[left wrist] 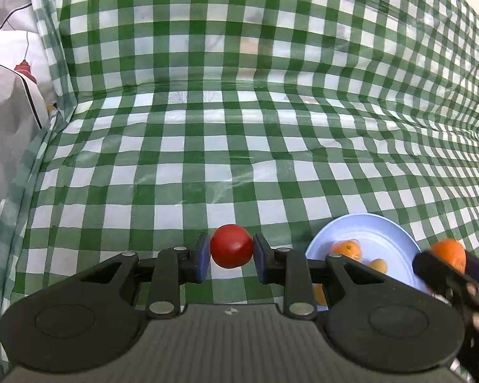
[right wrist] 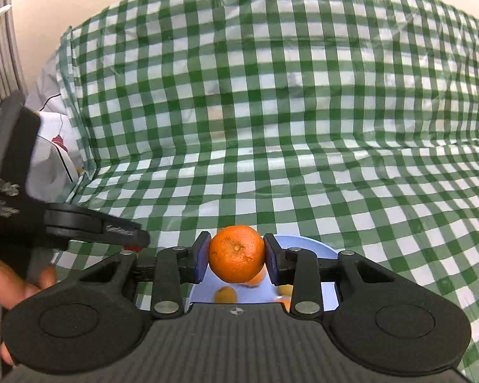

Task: Organize fruits
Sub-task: 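Carry the tomato and tangerine with both tools over the blue plate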

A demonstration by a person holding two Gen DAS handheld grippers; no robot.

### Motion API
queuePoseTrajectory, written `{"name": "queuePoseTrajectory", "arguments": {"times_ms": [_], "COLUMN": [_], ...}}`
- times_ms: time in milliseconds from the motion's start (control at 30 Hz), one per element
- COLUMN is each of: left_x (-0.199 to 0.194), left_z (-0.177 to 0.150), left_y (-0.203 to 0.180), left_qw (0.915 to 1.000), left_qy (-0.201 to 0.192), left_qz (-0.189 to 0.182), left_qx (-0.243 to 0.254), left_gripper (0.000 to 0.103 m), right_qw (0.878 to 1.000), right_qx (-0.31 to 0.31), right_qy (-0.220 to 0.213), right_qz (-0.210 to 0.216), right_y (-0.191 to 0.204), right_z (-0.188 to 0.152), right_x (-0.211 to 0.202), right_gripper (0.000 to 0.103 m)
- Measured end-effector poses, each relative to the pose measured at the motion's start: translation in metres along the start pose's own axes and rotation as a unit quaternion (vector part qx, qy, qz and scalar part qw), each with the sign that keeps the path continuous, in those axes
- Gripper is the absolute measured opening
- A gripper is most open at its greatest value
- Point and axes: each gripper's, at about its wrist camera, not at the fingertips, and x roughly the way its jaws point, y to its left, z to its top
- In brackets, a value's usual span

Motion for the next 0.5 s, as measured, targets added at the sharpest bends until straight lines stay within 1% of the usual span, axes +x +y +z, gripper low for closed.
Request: {"name": "queuePoseTrajectory", "arguments": {"times_ms": [67,167,300,367,400,500], "left_x": [0.000,0.001,0.005,0.005,0.004,0.002], "left_z": [0.001,0.001,-0.001,-0.003,-0.003,-0.002], "left_y": [-0.001,-0.003,-0.007,-0.012,-0.014,-0.016], "left_qw": [1.0000,0.9998,0.9998,0.9995,0.9994,0.9991], "left_qy": [-0.003,-0.009,-0.008,-0.011,-0.014,-0.024], "left_qz": [0.002,0.005,0.009,0.005,0.003,-0.004], "left_qx": [0.005,0.014,0.018,0.028,0.031,0.033], "left_gripper": [0.031,0.031,0.031,0.031,0.031,0.031], "right_qw": [1.000,1.000,0.999,0.999,1.000,1.000], "right_qx": [0.001,0.026,0.034,0.028,0.020,0.013], "right_qy": [0.000,-0.003,-0.006,-0.012,-0.010,0.007], "right_qz": [-0.007,-0.013,-0.019,-0.011,-0.013,-0.013], "right_y": [-0.003,-0.016,-0.025,-0.029,-0.032,-0.038], "right_z": [0.005,0.012,0.013,0.008,0.005,-0.004], "right_x": [0.007,0.013,0.024,0.027,0.029,0.038], "right_gripper": [0.037,0.037,0.037,0.037,0.037,0.037]}}
